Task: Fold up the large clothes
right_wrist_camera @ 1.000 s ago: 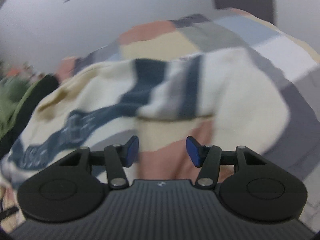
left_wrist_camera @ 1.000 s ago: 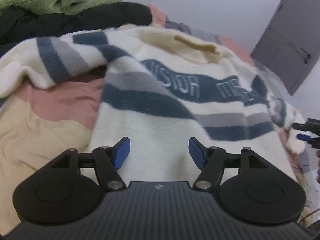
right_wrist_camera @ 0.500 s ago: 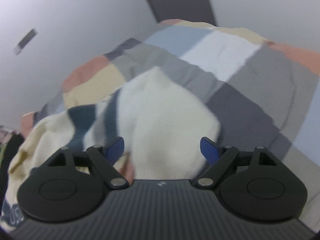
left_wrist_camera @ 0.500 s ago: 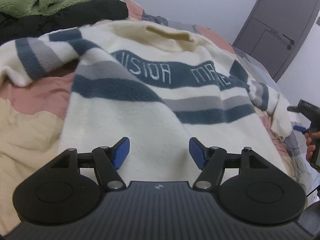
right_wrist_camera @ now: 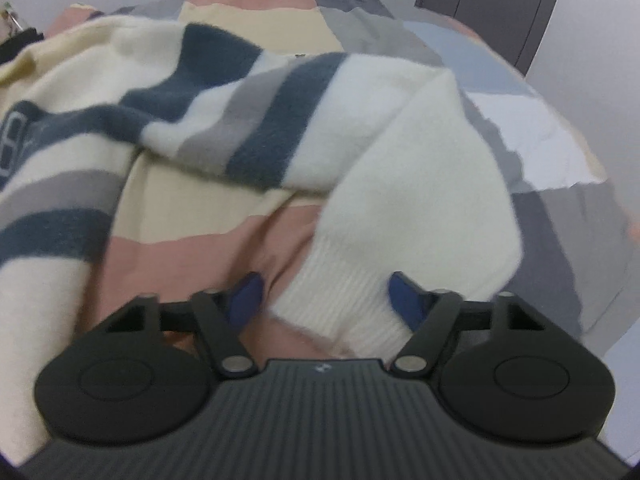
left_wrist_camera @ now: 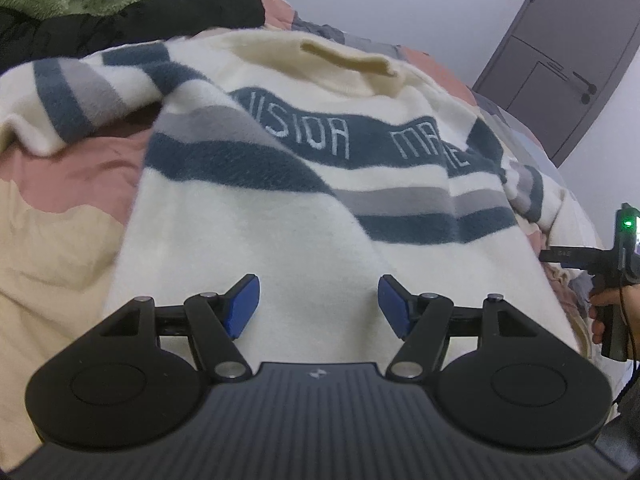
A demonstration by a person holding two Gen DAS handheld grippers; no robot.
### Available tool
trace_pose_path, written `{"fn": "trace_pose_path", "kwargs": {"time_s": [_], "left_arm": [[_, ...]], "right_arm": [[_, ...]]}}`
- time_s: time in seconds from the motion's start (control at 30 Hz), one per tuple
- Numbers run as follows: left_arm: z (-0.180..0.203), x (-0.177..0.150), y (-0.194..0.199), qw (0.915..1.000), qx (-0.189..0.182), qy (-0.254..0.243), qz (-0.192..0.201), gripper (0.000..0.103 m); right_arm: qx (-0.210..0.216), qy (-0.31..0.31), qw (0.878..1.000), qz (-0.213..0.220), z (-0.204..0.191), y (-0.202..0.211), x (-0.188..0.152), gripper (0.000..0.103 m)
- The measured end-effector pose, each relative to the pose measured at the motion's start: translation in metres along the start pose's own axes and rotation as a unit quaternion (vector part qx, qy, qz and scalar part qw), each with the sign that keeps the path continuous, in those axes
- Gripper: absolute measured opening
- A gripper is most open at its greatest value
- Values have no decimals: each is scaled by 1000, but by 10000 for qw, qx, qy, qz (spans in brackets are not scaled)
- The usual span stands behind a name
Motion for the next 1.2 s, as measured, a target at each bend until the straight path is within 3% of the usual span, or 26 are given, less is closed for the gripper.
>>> {"fn": "trace_pose_path", "kwargs": {"time_s": [0.03,0.07,0.17,0.33,0.47,0.57,0.73,0.87,1.03,1.2], "left_arm": [[-2,0,0,10000,-17,56,-7,71],[-3,0,-1,9999,-50,119,-14,71],[-6,2,0,9994,-177,312,-9,71],[-9,8,8,9987,-292,399,104,71],[-10,13,13,9977,-398,517,189,71],[-13,17,18,9974,-396,539,258,71],[-18,15,22,9971,-404,591,249,71],[-26,21,29,9961,-350,707,405,71],[-52,32,48,9923,-209,986,723,71],[-76,42,65,9850,-175,1374,1031,71]], "right_arm": [[-36,-23,10000,27,4,4,0,41],[-128,-114,9998,28,9,9,1,16],[-561,-381,9977,23,38,16,6,14],[-611,-960,9923,499,86,60,40,13],[-297,-1222,9870,999,107,119,87,13],[61,-1201,9825,1422,100,168,122,13],[992,-606,9713,2076,38,260,167,13],[1827,53,9532,2407,-39,325,173,13],[2911,816,9241,2336,-145,371,140,13],[3468,1478,9065,1903,-228,370,90,13]]}}
Point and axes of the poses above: each gripper's, at about its wrist camera, not at the fingertips, and y roughly against the way its jaws point, z to its right, x to its top, the point moved 10 cm from there along -y, roughly the way its jaws point, and after that the axes turned 7 degrees about -x, right-handed, at the moved point
